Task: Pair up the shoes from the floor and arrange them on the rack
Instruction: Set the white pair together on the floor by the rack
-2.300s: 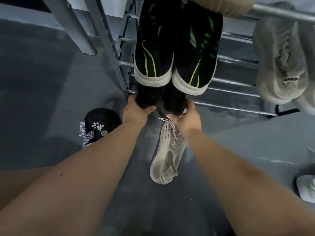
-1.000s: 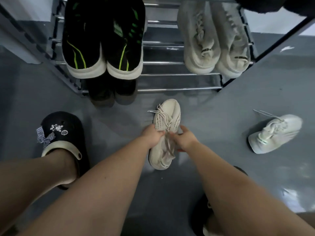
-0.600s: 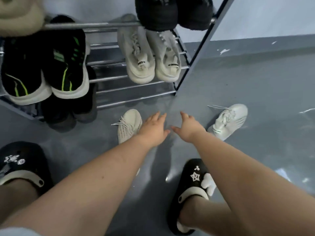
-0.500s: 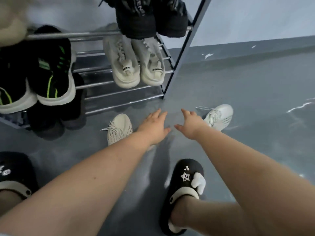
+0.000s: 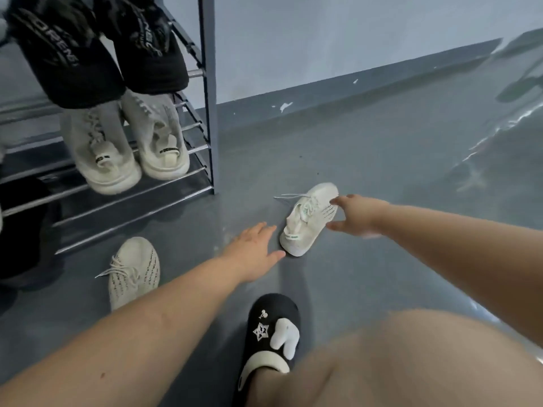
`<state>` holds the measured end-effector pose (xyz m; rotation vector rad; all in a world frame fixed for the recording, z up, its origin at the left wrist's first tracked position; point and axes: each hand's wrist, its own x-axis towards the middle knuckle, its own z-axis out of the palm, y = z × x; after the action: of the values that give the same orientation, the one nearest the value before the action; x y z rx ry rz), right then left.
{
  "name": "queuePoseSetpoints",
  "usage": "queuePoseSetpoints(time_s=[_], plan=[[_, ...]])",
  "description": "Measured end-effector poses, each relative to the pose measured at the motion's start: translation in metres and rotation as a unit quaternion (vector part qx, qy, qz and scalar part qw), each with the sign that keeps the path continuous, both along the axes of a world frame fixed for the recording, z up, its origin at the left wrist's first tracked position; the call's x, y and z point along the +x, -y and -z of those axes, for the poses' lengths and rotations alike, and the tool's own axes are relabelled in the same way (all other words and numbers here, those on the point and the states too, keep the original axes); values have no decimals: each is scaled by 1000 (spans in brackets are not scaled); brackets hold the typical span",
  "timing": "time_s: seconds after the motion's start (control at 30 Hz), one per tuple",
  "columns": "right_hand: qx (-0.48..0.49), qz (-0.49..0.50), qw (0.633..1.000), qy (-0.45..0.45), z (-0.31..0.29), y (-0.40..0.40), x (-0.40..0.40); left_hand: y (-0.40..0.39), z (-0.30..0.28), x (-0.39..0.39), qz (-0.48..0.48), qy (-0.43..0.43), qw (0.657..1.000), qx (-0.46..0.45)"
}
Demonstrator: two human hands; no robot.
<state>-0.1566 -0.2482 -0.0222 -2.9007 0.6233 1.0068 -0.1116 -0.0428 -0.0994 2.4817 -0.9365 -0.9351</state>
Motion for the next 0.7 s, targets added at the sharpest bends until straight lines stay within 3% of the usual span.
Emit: queuePoseSetpoints(time_s=[0.33,0.5,0.57,0.7], plan=[[110,98,989,-11,108,8,2,36,51,34,35,-31,997,56],[144,230,962,12,143,14,5,62,78,51,-24,-109,992,61],[203,314,927,31,152,11,5,67,89,51,-62,-162,983,51],[332,504,787,128,171,0,7,72,106,42,-113,-257,960,16]])
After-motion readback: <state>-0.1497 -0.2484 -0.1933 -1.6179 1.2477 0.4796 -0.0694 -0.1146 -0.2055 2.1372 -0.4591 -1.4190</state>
